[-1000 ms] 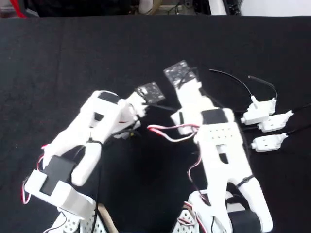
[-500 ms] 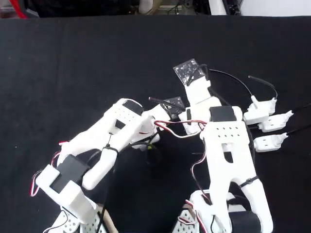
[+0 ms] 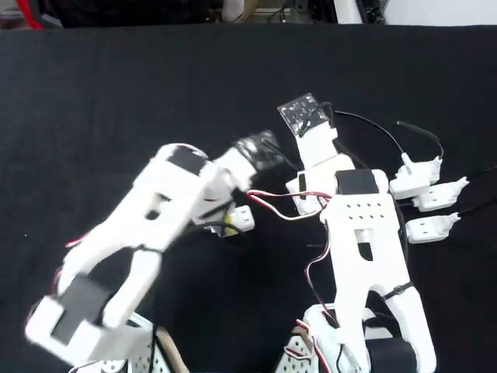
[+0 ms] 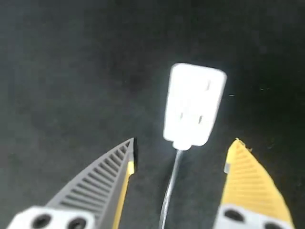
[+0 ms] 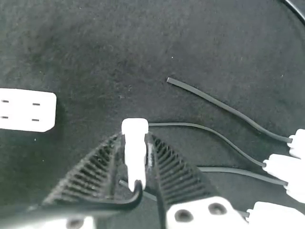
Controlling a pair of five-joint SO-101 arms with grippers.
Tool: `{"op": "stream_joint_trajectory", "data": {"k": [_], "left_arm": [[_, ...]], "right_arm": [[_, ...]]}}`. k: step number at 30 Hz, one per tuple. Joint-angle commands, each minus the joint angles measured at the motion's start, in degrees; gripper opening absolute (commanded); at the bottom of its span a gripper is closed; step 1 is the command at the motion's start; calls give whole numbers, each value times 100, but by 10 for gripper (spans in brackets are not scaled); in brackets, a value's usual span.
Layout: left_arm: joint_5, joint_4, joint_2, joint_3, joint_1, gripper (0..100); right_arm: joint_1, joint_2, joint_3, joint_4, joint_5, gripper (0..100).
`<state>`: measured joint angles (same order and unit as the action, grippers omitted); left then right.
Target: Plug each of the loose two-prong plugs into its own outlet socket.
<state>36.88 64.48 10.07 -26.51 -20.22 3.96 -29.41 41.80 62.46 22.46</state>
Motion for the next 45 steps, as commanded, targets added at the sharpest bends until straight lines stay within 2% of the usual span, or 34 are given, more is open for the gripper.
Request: {"op": "stream_joint_trajectory", "data": {"k": [1,5,10,16,19,23,31,39,45], "left_arm": [[-88,-9,1134,-593,637,293],[-501,-369,2119,-1736,1420,293],[-985,-1116,3200,-3099,2422,293],[-1020,-1371,4264,-4145,2756,293],[-1002,-1380,4738,-4673,2949,293],[-985,-1389,5407,-5332,3363,293],[-985,-985,6936,-5947,4101,293],[-985,-536,8378,-6440,4189,293],[-976,255,9231,-6686,4207,293]], "right_arm": [[-26,-171,-215,18,-9,11],[237,-171,-101,26,-9,11],[1046,-171,48,343,0,11],[1934,-171,224,695,-62,11],[2224,-171,418,422,-615,11],[2374,-171,505,325,-818,11],[2365,-136,479,325,-1011,11],[2338,-110,171,255,-1380,11],[2356,154,-13,141,-1785,11]]}}
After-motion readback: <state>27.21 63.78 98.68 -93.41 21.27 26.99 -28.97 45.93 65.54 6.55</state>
